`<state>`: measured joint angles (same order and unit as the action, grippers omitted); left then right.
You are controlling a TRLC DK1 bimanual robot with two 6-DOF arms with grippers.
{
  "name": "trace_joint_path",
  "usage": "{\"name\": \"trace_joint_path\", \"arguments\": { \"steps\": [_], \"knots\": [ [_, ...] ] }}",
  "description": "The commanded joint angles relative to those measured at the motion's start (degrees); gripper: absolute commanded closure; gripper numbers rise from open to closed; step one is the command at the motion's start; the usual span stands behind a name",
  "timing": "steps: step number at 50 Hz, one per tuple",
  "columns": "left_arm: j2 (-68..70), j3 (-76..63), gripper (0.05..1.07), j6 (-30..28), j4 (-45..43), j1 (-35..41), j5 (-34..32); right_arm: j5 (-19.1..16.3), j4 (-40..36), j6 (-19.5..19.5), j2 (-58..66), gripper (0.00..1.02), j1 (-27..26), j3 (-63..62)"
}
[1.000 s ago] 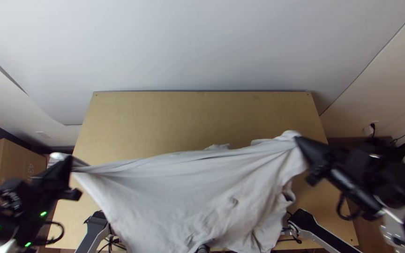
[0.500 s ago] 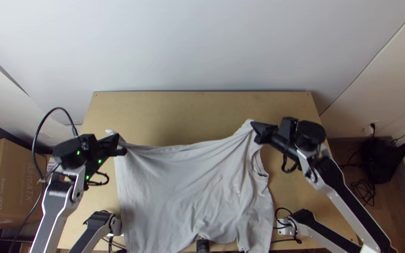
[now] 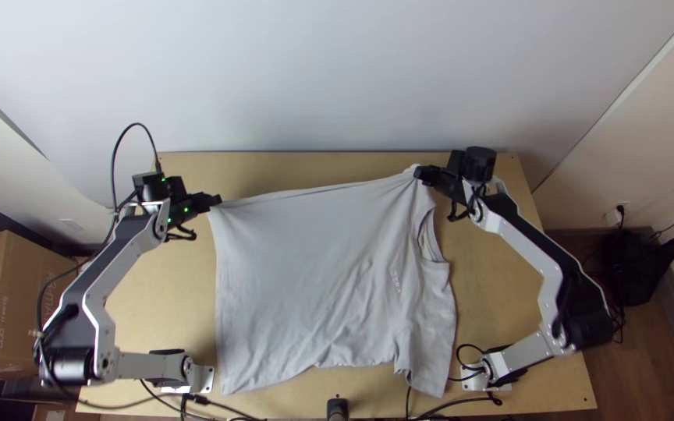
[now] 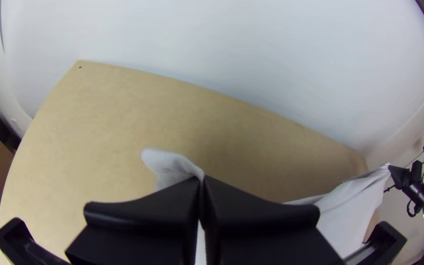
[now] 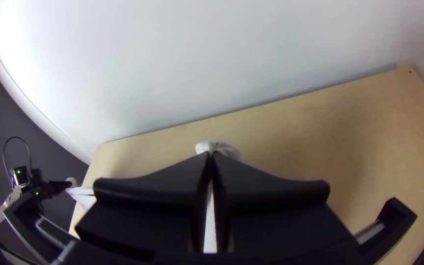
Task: Fold the t-shirt
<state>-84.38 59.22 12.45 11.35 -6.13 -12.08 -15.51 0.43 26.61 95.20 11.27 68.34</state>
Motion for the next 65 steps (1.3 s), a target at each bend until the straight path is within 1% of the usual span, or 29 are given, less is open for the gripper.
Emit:
{"name": "trace_joint_path", "arguments": {
  "steps": [1,19,29,30,31,32,33,34,36,39,40,41,42,43,44,46,49,54,60,65],
  "knots": [
    [-7.6,6.6,1.05,0.1,-1.8,-0.5,-0.1,1.0,0.8,0.7,7.6,1.00,-1.8,6.5],
    [-32.5,31.7,1.05,1.4,1.4,0.0,0.0,3.4,-2.5,0.5,25.7,1.00,-2.7,23.9],
    [-41.4,44.3,1.05,2.4,4.8,1.3,0.7,4.7,-10.4,0.5,34.5,1.00,-3.4,37.6],
    [-41.9,45.2,1.05,2.5,4.9,1.6,0.7,4.7,-11.1,0.5,35.2,0.99,-3.4,39.0],
    [-42.3,45.9,1.05,2.6,5.0,1.6,0.7,4.7,-12.2,0.4,35.8,0.94,-3.4,40.3],
    [-42.6,46.8,1.05,3.3,5.1,1.7,0.8,4.7,-13.5,0.4,36.5,0.83,-3.5,41.5],
    [-42.9,47.7,1.03,4.2,5.3,1.8,0.8,4.7,-14.7,0.4,37.0,0.72,-3.5,42.8],
    [-43.2,48.4,0.95,4.9,6.0,1.9,0.8,4.8,-16.6,0.5,37.5,0.60,-3.6,44.5],
    [-43.2,49.8,0.72,5.6,7.4,2.2,0.9,5.5,-20.9,0.5,38.6,0.40,-3.9,47.9],
    [-42.8,50.7,0.47,6.1,8.2,2.4,2.1,6.3,-25.7,0.4,39.4,0.21,-4.2,51.8],
    [-42.6,50.8,0.34,6.4,8.2,2.4,2.3,6.3,-27.1,0.2,39.4,0.16,-4.4,52.7],
    [-42.4,51.0,0.25,6.4,8.4,2.4,2.4,6.3,-28.0,-0.2,39.2,0.13,-4.6,53.4],
    [-42.2,51.3,0.17,6.3,8.8,2.4,2.6,6.3,-28.6,-0.6,38.8,0.10,-4.8,53.7],
    [-41.9,51.6,0.15,6.2,9.1,2.4,3.0,6.3,-28.7,-0.8,38.2,0.08,-5.0,53.7],
    [-41.6,51.8,0.14,5.7,9.2,2.5,4.0,6.4,-28.7,-1.0,37.5,0.05,-5.4,53.7],
    [-41.0,52.0,0.11,5.1,9.2,2.5,5.2,6.4,-28.7,-1.3,36.1,0.05,-6.0,53.4],
    [-40.0,52.6,0.10,5.1,9.5,2.4,5.1,6.0,-29.3,-1.9,34.8,0.04,-6.7,54.1],
    [-38.2,54.1,0.10,5.4,11.9,1.9,5.1,5.9,-34.1,-2.8,30.4,0.04,-7.7,54.1],
    [-35.1,54.9,0.10,4.2,18.4,2.0,4.8,5.8,-42.1,-3.6,24.2,0.04,-8.5,52.3],
    [-30.7,53.6,0.10,2.9,24.3,2.4,4.7,5.8,-43.7,-3.6,15.8,0.04,-9.4,45.1]
  ]
}}
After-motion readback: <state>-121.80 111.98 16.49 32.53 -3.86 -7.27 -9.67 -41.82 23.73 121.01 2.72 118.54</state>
